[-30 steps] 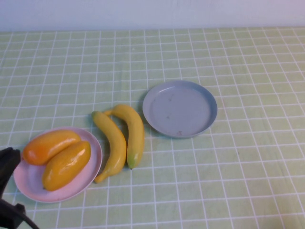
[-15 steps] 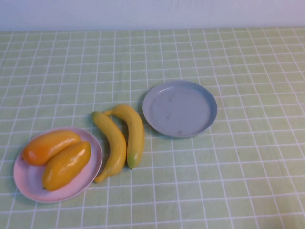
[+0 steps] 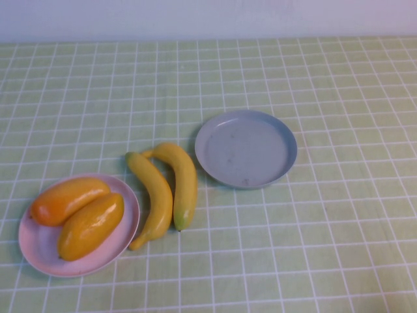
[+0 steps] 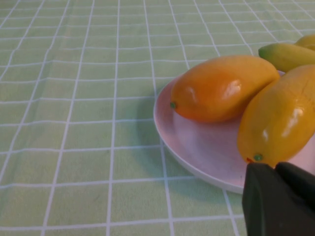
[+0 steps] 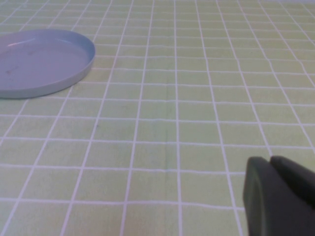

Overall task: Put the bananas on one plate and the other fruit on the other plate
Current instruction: Put another type of fruit in the right plate

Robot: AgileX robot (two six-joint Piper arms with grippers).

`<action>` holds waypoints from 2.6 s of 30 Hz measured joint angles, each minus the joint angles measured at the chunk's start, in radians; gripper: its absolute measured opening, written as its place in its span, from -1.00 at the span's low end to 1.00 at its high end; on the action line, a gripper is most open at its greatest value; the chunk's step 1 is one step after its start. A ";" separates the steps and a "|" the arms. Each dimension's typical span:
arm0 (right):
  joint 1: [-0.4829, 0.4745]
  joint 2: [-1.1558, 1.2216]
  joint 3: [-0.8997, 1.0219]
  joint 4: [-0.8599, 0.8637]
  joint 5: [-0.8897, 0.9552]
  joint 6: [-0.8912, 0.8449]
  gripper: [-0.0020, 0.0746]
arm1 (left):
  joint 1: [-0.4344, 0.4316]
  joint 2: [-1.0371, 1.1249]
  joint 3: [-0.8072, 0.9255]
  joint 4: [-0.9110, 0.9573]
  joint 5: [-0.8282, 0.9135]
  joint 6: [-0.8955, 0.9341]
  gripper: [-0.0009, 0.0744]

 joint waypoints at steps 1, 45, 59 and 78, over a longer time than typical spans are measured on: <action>0.000 0.000 0.000 0.000 0.000 0.000 -0.99 | 0.000 0.000 0.000 0.000 0.004 -0.002 -0.97; 0.000 0.000 0.002 0.639 -0.322 0.020 -0.99 | 0.000 0.000 0.000 -0.003 0.004 -0.006 -0.97; 0.000 0.528 -0.425 0.605 0.327 -0.069 -0.99 | 0.000 0.000 0.000 -0.003 0.004 -0.006 -0.97; 0.343 1.449 -1.088 0.376 0.505 -0.126 -0.99 | 0.000 0.000 0.000 -0.003 0.004 -0.006 -0.97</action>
